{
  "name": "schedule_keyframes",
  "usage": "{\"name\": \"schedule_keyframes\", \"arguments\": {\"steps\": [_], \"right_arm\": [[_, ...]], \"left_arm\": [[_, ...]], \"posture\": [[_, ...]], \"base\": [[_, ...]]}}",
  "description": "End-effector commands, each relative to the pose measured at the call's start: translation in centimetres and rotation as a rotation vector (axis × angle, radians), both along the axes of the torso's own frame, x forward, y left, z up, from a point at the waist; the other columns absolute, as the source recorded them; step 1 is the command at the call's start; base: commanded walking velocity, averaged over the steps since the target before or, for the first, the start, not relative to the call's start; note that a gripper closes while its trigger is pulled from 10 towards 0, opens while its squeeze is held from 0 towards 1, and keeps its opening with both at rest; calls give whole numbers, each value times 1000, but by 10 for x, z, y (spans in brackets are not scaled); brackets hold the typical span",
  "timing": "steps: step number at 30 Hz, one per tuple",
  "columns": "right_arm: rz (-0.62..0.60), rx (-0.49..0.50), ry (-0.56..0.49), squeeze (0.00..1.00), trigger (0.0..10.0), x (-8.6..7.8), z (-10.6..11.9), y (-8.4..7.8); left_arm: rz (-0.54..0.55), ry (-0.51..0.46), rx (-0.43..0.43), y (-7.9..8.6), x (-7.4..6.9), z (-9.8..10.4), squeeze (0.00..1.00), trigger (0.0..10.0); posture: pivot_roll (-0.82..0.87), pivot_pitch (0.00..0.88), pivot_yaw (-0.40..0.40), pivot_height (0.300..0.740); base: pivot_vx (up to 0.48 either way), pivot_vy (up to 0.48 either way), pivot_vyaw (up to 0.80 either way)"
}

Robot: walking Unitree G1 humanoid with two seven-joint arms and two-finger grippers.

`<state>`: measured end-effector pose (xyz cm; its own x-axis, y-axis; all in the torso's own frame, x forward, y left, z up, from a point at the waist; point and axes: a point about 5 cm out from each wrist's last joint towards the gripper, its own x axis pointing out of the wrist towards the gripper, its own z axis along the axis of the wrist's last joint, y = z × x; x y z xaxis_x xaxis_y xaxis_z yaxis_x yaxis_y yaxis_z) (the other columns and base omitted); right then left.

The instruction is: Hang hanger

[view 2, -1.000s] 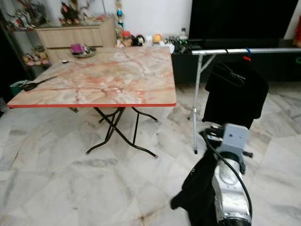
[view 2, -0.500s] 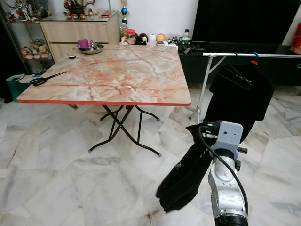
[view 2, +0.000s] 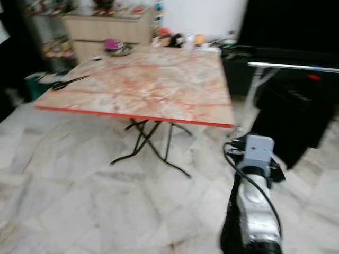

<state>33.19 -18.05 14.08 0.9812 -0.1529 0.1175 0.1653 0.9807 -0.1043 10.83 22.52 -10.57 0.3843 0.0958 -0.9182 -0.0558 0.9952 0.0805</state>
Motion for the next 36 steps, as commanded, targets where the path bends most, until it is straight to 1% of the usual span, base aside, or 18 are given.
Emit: {"name": "schedule_keyframes", "arguments": {"steps": [1, 7, 11, 12, 13, 14, 15, 16, 18, 19, 21, 22, 23, 27, 30, 32, 35, 36], "right_arm": [[6, 8, -91, 0, 10000, 1, 19, -6], [79, -6, -130, 0, 10000, 5, 30, 5], [133, -26, -184, 0, 10000, 14, 52, 9], [154, -49, -219, 0, 10000, 20, 67, 8], [158, -52, -227, 0, 10000, 22, 70, 8], [159, -75, -248, 0, 10000, 27, 82, 5], [155, -102, -285, 0, 10000, 34, 101, 0], [154, -107, -312, 0, 10000, 38, 114, -2], [161, -110, -365, 0, 10000, 51, 150, -9], [161, -110, -365, 0, 10000, 51, 150, -9], [160, -135, -397, 0, 10000, 62, 186, -14], [160, -135, -397, 0, 10000, 62, 186, -14], [149, -149, -418, 0, 10000, 65, 203, -16], [121, -179, -433, 0, 10000, 71, 238, -20], [118, -198, -426, 0, 10000, 73, 253, -18], [117, -197, -420, 0, 10000, 74, 254, -17], [154, -166, -410, 0, 10000, 76, 249, -11], [186, -161, -382, 0, 10000, 79, 240, -6]], "left_arm": [[-8, -12, -15, -4, 5, 0, 0, 10000], [-9, -13, -17, -4, 6, 1, 0, 10000], [-9, -15, -19, -5, 7, 1, 0, 10000], [-10, -16, -21, -5, 7, 1, 0, 10000], [-10, -17, -21, -5, 8, 1, 0, 10000], [-10, -17, -22, -5, 8, 1, 0, 10000], [-10, -18, -22, -5, 9, 1, 0, 10000], [-11, -18, -22, -6, 9, 1, 0, 10000], [-24, -19, -23, -6, 10, 2, 0, 10000], [-24, -19, -23, -6, 10, 2, 0, 10000], [-27, -19, -24, -6, 11, 2, 0, 10000], [-27, -19, -24, -6, 11, 2, 0, 10000], [-28, -19, -24, -6, 11, 2, 0, 10000], [-31, -19, -27, -6, 12, 2, 0, 10000], [-32, -18, -30, -7, 12, 2, 0, 10000], [-33, -18, -31, -7, 12, 2, 0, 10000], [-34, -19, -32, -7, 12, 2, 0, 10000], [-38, -21, -32, -7, 12, 2, 0, 10000]], "posture": [[120, 0, -21, 740], [119, 0, -21, 740], [112, 0, -14, 740], [107, 0, -11, 740], [107, 0, -11, 740], [100, 0, -8, 740], [91, 0, -8, 740], [88, 0, -8, 740], [67, 0, 0, 740], [67, 0, 0, 740], [67, 0, 2, 740], [67, 0, 2, 740], [64, 0, 3, 740], [69, 0, 1, 740], [68, 0, 0, 740], [69, 0, -2, 740], [69, 0, -3, 740], [68, 0, -3, 740]], "base": [[364, 0, 0], [440, 0, 0], [451, 0, 0], [480, 0, 0], [480, 0, 0], [480, 0, 0], [480, 0, 0], [480, 0, 0], [422, 0, 0], [480, 0, 0], [480, 0, 0], [480, 0, 0], [480, 0, 0], [392, 0, 0], [441, 0, 0], [480, 0, 0], [440, 0, 0], [341, 0, 0]]}}
